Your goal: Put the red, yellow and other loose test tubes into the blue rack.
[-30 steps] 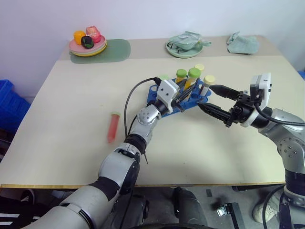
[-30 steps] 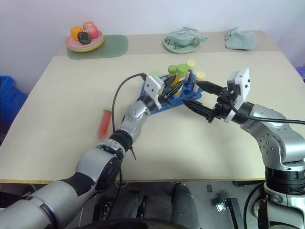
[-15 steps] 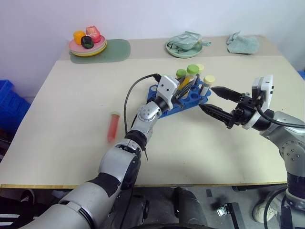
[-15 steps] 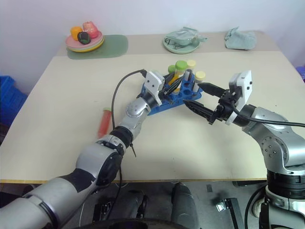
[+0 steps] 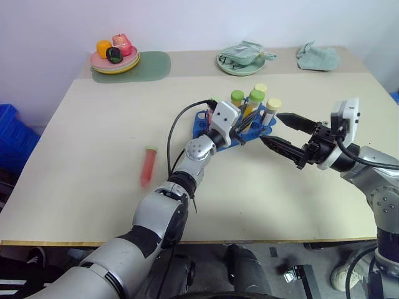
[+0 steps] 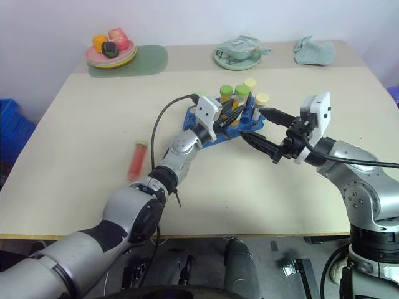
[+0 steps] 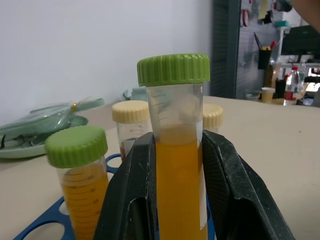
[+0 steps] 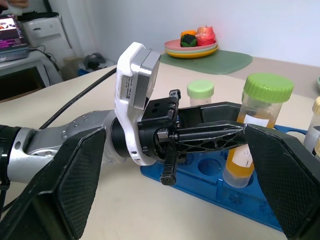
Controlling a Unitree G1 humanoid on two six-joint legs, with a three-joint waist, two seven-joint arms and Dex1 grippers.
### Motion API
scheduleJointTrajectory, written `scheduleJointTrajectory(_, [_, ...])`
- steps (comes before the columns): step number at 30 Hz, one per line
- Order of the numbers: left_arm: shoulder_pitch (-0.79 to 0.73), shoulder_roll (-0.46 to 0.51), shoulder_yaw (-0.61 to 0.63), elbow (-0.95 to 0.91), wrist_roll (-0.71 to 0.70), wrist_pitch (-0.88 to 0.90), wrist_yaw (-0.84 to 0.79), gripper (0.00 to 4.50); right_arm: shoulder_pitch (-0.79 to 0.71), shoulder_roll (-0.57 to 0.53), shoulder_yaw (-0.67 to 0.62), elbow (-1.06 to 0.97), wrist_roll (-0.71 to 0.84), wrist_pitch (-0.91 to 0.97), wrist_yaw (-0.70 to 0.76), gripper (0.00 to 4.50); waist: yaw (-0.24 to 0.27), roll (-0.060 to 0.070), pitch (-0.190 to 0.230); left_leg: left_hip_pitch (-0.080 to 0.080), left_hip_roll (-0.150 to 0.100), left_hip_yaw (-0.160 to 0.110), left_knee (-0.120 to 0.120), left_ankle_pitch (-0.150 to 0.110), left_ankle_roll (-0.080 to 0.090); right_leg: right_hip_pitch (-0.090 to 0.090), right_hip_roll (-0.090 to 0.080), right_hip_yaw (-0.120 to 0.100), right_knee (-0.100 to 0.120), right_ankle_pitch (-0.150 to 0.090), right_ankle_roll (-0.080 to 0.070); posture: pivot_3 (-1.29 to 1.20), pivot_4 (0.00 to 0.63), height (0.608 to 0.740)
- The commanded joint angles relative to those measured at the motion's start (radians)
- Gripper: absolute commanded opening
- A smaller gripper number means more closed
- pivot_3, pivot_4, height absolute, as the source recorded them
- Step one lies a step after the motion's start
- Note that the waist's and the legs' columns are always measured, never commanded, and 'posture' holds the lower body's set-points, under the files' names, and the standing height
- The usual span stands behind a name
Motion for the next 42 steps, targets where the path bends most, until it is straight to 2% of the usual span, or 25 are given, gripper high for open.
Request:
scheduleJointTrajectory(1, [-0.017, -0.006, 0.003, -0.001, 0.016, 0.002, 0.007, 0.72, 0.008, -0.017, -0.041, -0.046, 0.023, -0.002, -0.007, 4.5, 0.0, 0.0, 0.0, 0.0, 0.0, 0.0, 0.0, 0.0, 0.0, 0.0, 0.0, 0.0, 0.0, 0.0, 0.0, 0.0, 0.15, 0.74])
scheduleJointTrajectory(10, [-0.025, 0.006, 0.011, 0.007, 0.041, 0.019, 0.063, 0.72, 0.011, -0.021, -0.049, -0.053, 0.03, 0.001, -0.017, 4.5, -0.001, 0.0, 0.0, 0.0, 0.0, 0.0, 0.0, 0.0, 0.0, 0.0, 0.0, 0.0, 0.0, 0.0, 0.0, 0.0, 0.15, 0.74])
scheduleJointTrajectory(42, [-0.018, 0.033, -0.014, 0.009, 0.118, -0.011, 0.086, 0.72, 0.002, -0.018, -0.041, -0.058, 0.039, 0.009, -0.035, 4.5, -0.001, 0.0, 0.0, 0.001, 0.0, 0.0, 0.001, 0.0, 0.0, 0.001, 0.0, 0.0, 0.001, 0.0, 0.0, 0.0, 0.15, 0.74])
